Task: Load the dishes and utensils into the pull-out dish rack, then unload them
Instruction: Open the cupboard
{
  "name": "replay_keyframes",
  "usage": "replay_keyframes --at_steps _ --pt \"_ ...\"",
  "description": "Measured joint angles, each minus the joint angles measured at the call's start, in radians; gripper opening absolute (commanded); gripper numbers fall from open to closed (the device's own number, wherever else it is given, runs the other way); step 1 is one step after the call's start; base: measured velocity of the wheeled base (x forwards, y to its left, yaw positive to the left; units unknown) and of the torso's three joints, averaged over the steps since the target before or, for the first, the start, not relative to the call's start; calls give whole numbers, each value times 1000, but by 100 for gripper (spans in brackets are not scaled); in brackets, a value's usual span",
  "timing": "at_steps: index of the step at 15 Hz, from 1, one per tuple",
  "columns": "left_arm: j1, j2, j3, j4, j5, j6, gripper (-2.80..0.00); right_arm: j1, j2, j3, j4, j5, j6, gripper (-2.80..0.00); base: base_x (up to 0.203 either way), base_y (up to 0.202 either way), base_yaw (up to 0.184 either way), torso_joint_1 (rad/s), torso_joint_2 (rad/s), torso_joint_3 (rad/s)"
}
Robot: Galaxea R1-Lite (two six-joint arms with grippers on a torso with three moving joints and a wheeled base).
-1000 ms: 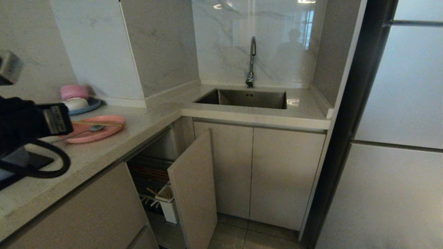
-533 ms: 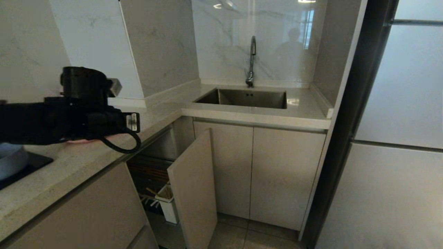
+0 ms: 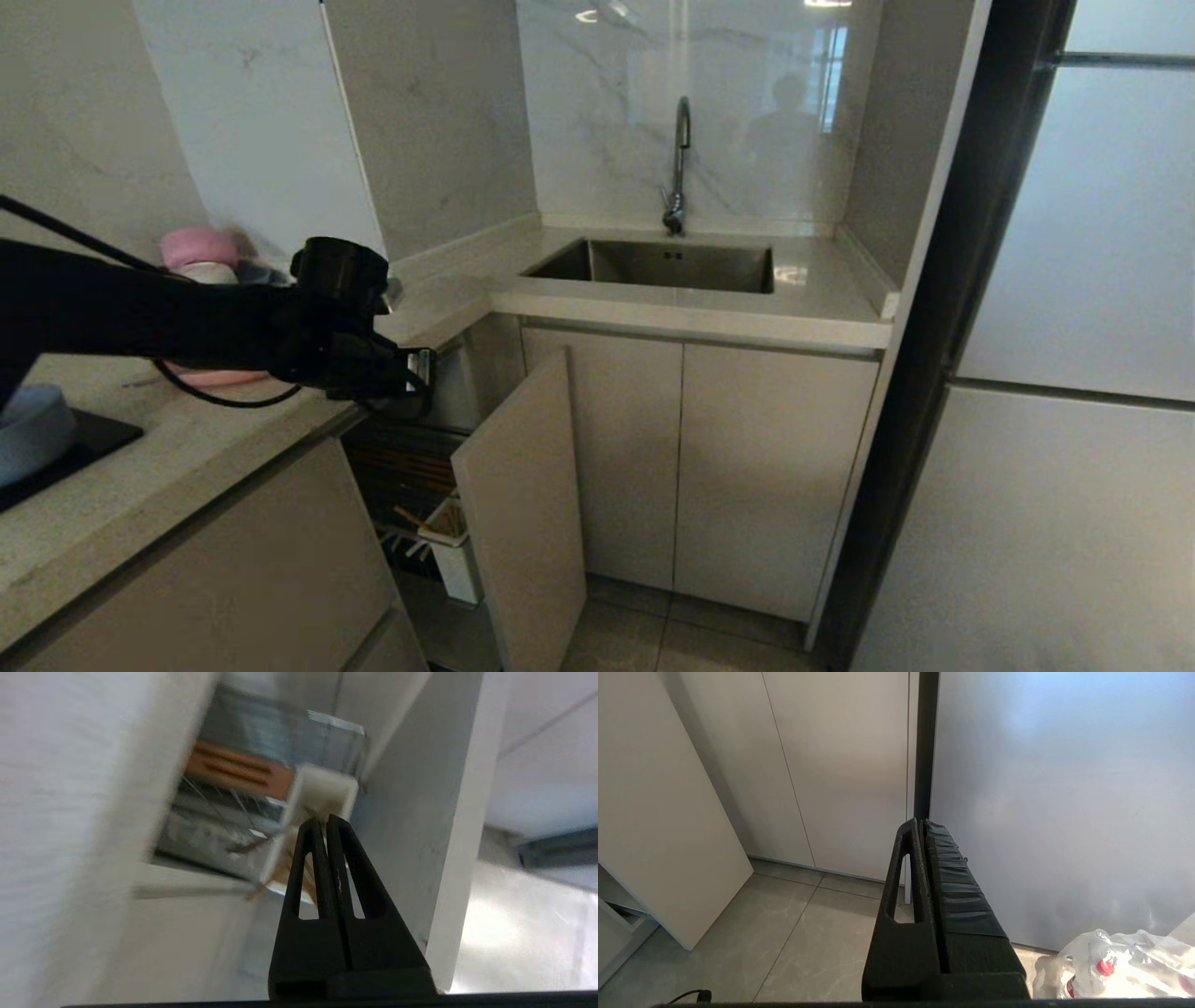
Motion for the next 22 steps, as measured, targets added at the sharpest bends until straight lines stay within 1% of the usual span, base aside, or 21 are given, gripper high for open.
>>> replay_keyframes --at_steps 2,4,8,10,12,16,19,22 --pt "-6 42 -39 39 -17 -19 -280 0 0 0 0 0 0 -280 0 0 0 0 0 0" --pt "-17 79 -54 43 -29 -35 -280 0 0 0 0 0 0 -280 0 0 0 0 0 0" --pt "-38 129 -70 44 -105 -86 -280 0 0 0 0 0 0 -280 0 0 0 0 0 0" --pt "-53 144 -80 43 -122 -94 -280 0 0 0 0 0 0 -280 0 0 0 0 0 0" --pt "-72 153 -87 43 -128 -100 -280 0 0 0 0 0 0 -280 0 0 0 0 0 0" --pt "-108 165 -89 41 -122 -139 -280 0 0 0 0 0 0 -280 0 0 0 0 0 0" --pt "-146 167 -89 43 -119 -174 -280 0 0 0 0 0 0 -280 0 0 0 0 0 0" --pt "-193 164 -91 45 -117 -191 -280 0 0 0 0 0 0 -280 0 0 0 0 0 0"
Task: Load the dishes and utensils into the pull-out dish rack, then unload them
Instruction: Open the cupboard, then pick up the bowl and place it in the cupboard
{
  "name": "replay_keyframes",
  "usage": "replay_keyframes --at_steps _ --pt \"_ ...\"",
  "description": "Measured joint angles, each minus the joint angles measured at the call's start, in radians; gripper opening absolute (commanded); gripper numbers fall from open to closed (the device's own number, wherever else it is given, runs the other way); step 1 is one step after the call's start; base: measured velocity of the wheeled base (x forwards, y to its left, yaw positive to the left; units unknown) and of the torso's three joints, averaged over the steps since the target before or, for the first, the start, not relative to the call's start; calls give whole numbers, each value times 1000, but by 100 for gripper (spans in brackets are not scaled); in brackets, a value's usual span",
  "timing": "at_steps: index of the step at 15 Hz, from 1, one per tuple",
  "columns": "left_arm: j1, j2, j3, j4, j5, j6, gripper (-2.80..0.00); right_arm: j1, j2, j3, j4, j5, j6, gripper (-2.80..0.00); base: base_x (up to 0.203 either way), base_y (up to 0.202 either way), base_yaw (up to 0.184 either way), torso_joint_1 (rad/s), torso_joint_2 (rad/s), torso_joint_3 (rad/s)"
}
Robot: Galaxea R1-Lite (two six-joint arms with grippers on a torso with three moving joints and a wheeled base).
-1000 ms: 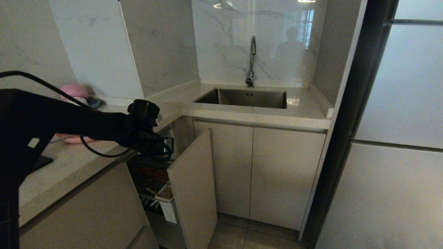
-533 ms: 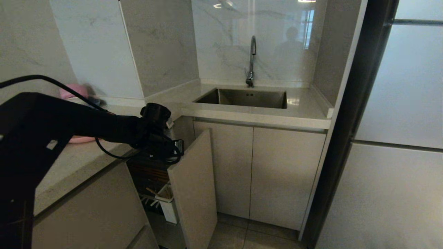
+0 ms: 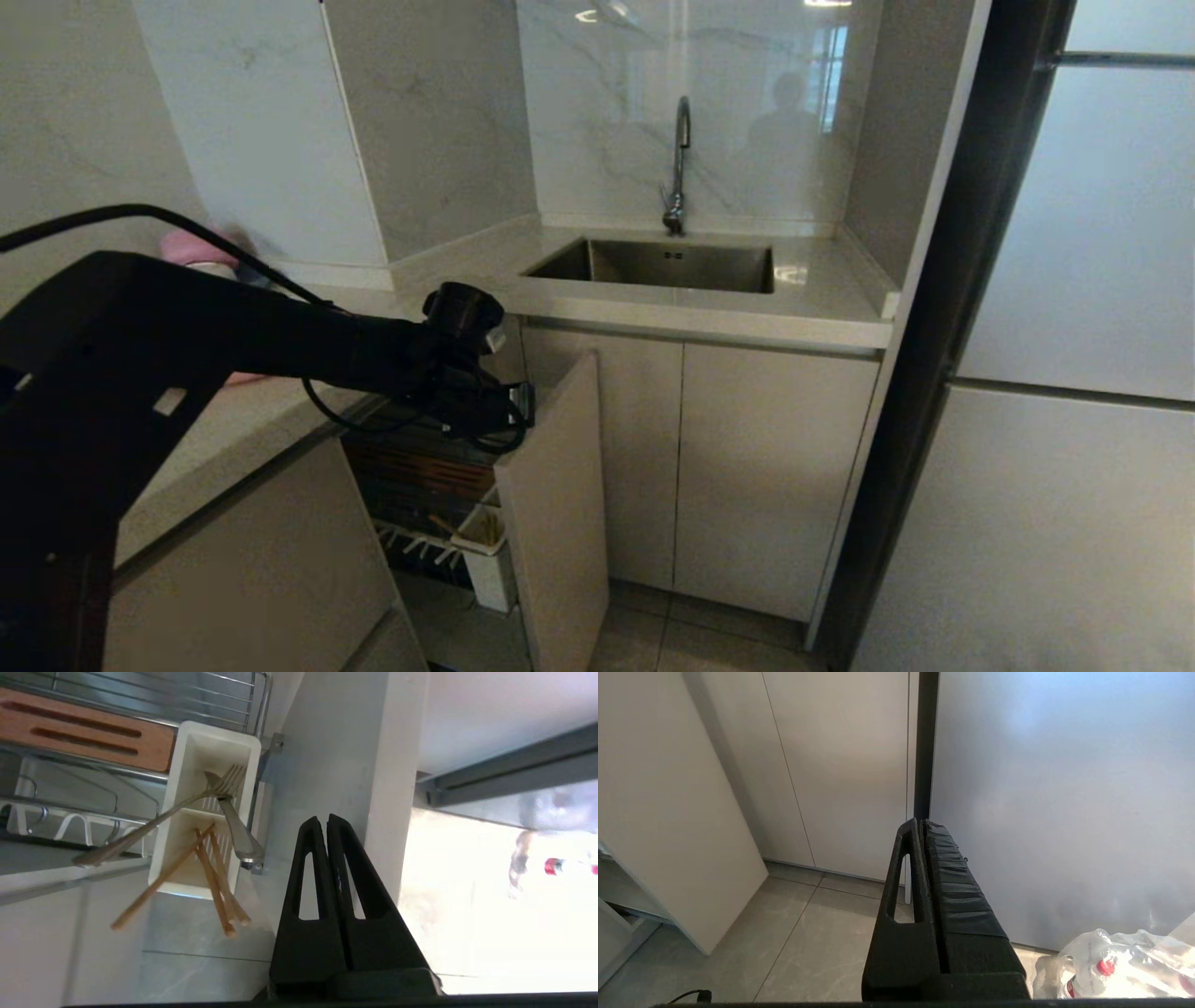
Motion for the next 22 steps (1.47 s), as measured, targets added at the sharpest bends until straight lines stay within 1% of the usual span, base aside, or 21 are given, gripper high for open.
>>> replay_keyframes --at_steps 4,9,12,14,17,20,22 --pt "-88 -2 -1 -2 27 -31 -280 0 0 0 0 0 0 -280 0 0 0 0 0 0" --pt "-210 7 -2 -6 45 -32 -280 0 0 0 0 0 0 -280 0 0 0 0 0 0" --pt "-266 22 -13 -9 57 -33 -280 0 0 0 0 0 0 -280 0 0 0 0 0 0" --pt "-300 31 -20 -11 90 -31 -280 0 0 0 0 0 0 -280 0 0 0 0 0 0" --pt "-302 28 -25 -12 157 -36 -280 0 0 0 0 0 0 -280 0 0 0 0 0 0" --pt "-269 -6 -25 -14 240 -81 -280 0 0 0 0 0 0 -280 0 0 0 0 0 0" --pt "-242 -46 -19 -14 263 -105 -280 0 0 0 0 0 0 -280 0 0 0 0 0 0"
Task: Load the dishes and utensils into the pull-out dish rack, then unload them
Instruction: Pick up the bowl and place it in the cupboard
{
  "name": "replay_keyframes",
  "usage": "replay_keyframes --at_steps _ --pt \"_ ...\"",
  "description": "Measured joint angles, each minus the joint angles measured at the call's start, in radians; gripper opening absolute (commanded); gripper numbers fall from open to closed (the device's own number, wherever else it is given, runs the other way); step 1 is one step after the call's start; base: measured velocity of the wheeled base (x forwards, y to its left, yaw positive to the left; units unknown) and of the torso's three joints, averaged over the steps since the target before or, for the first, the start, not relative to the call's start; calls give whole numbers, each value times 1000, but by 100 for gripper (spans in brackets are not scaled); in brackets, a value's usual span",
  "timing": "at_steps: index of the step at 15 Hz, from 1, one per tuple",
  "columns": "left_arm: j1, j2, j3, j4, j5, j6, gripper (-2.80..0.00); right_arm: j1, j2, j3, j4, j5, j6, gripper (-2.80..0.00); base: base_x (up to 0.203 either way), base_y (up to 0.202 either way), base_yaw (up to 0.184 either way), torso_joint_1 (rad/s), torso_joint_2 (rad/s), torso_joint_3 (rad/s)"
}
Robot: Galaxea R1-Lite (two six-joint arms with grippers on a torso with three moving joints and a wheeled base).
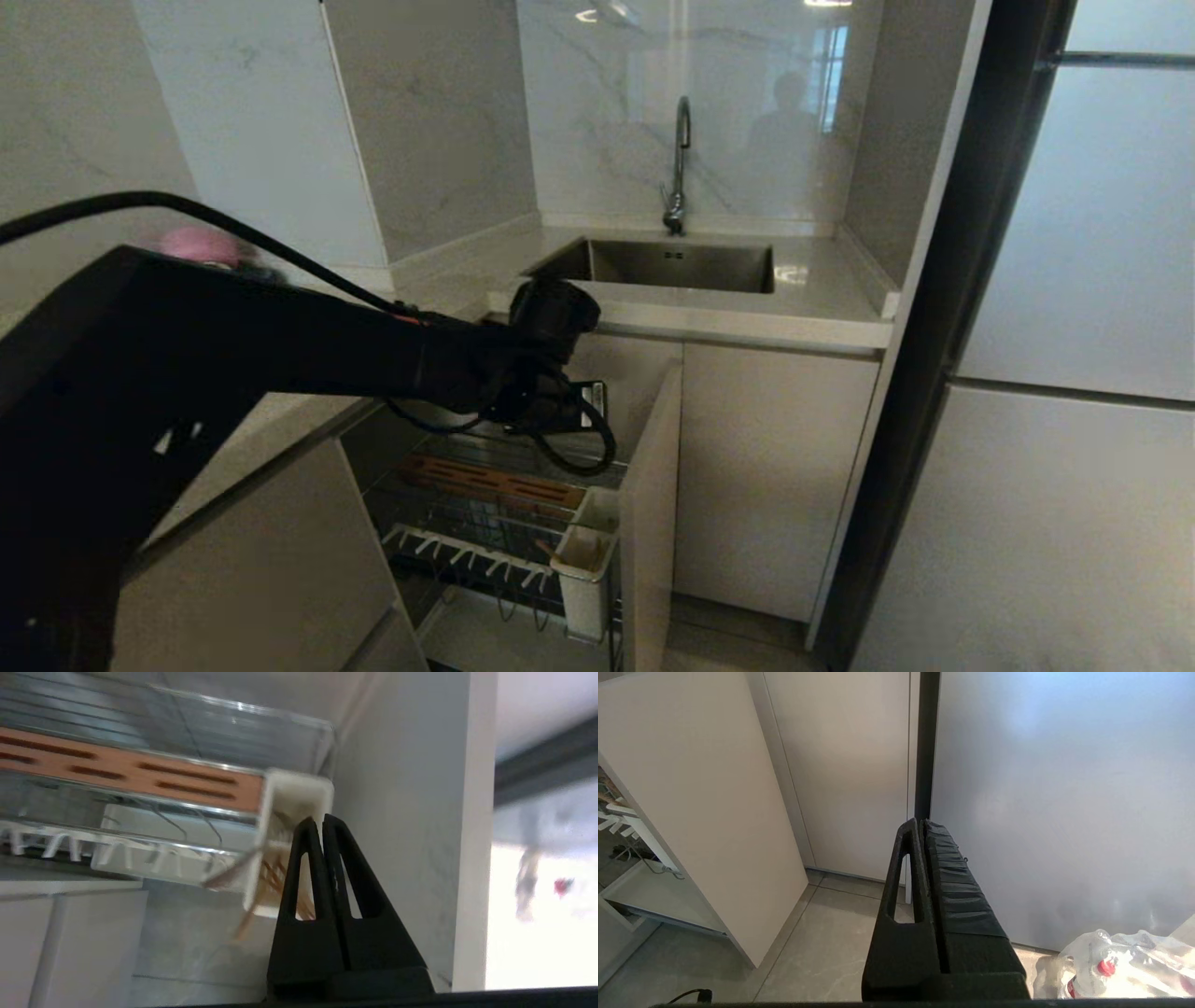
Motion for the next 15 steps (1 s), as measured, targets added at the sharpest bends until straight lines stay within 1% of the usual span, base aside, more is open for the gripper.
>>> replay_keyframes --at_steps 4,7,9,11,13,15 --pt "71 -144 33 1 7 -38 -280 0 0 0 0 0 0 -280 0 0 0 0 0 0" --pt "131 -308 67 3 14 -31 -280 0 0 0 0 0 0 -280 0 0 0 0 0 0" --pt "184 -449 86 6 16 13 -280 0 0 0 0 0 0 -280 0 0 0 0 0 0" --pt "242 -595 116 6 14 71 -280 0 0 0 0 0 0 -280 0 0 0 0 0 0" --pt "305 -758 183 7 -4 132 -280 0 0 0 0 0 0 -280 0 0 0 0 0 0" --pt "391 -943 304 5 -47 200 -280 0 0 0 0 0 0 -280 0 0 0 0 0 0"
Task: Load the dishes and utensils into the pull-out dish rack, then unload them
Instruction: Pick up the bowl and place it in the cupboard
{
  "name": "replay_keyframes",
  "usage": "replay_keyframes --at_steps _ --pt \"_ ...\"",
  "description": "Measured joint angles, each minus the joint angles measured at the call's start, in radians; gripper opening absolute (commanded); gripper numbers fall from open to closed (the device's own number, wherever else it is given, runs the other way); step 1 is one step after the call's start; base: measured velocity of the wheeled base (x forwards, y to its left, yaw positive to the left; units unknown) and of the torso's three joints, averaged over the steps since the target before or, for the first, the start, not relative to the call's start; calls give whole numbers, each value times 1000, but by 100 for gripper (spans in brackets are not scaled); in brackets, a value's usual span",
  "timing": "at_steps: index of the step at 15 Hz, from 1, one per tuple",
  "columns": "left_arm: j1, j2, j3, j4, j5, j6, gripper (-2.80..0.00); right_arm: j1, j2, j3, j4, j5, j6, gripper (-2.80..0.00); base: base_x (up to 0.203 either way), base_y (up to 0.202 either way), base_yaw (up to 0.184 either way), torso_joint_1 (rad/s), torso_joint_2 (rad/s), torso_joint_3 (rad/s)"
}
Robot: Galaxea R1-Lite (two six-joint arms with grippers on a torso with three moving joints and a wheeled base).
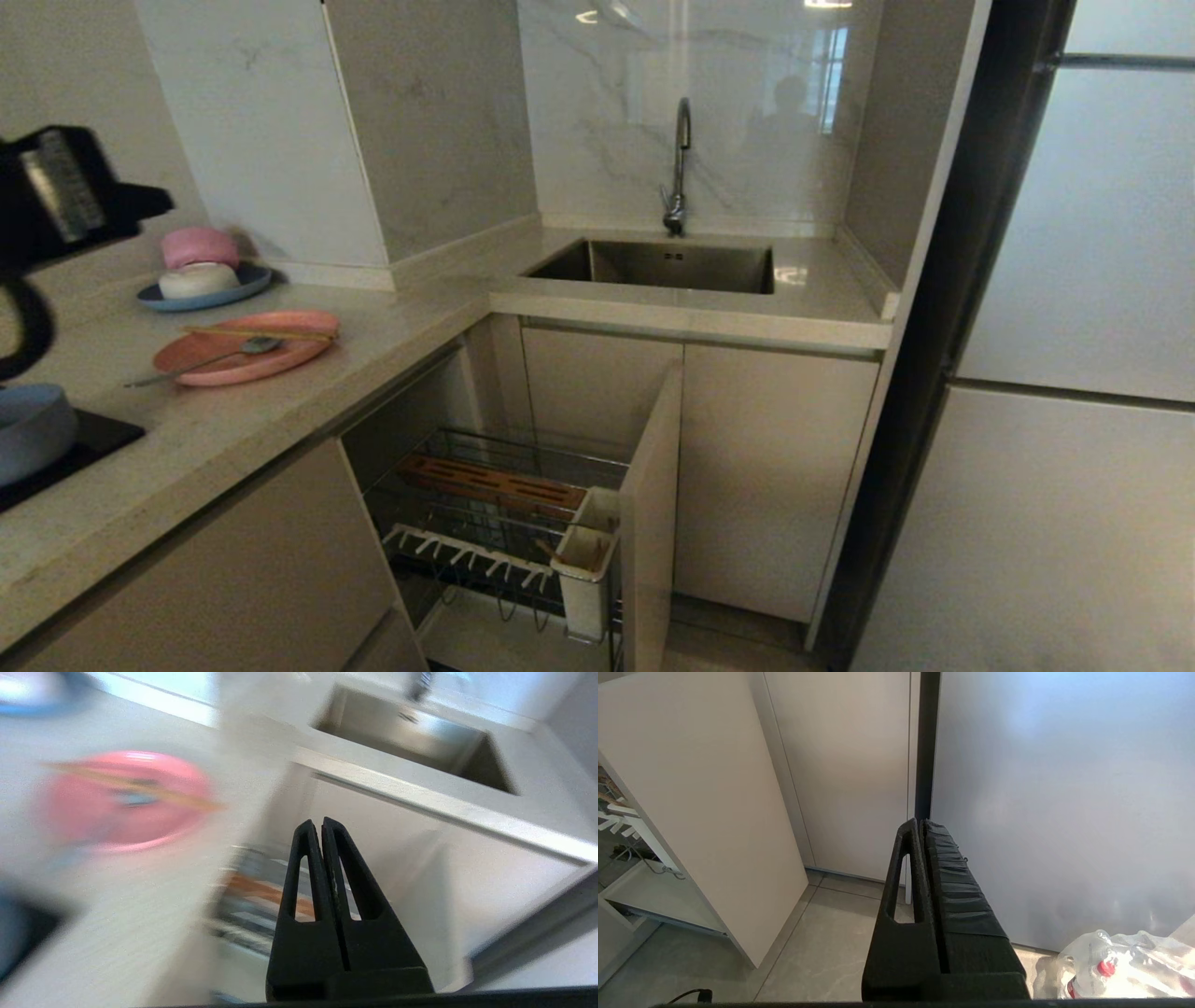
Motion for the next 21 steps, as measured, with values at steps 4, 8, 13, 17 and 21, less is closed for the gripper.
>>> replay_keyframes --at_steps 4,8,13,17,21 --pt "147 -356 322 -40 -55 109 -280 0 0 0 0 0 0 -280 0 0 0 0 0 0" --pt "213 -694 668 -101 -103 238 -280 0 0 0 0 0 0 -280 0 0 0 0 0 0" --pt "194 -964 1039 -225 -122 278 -280 0 0 0 0 0 0 -280 0 0 0 0 0 0" --pt "178 -1114 1217 -266 -188 278 -280 0 0 0 0 0 0 -280 0 0 0 0 0 0" --pt "172 -1162 1246 -228 -225 231 -280 0 0 0 0 0 0 -280 0 0 0 0 0 0"
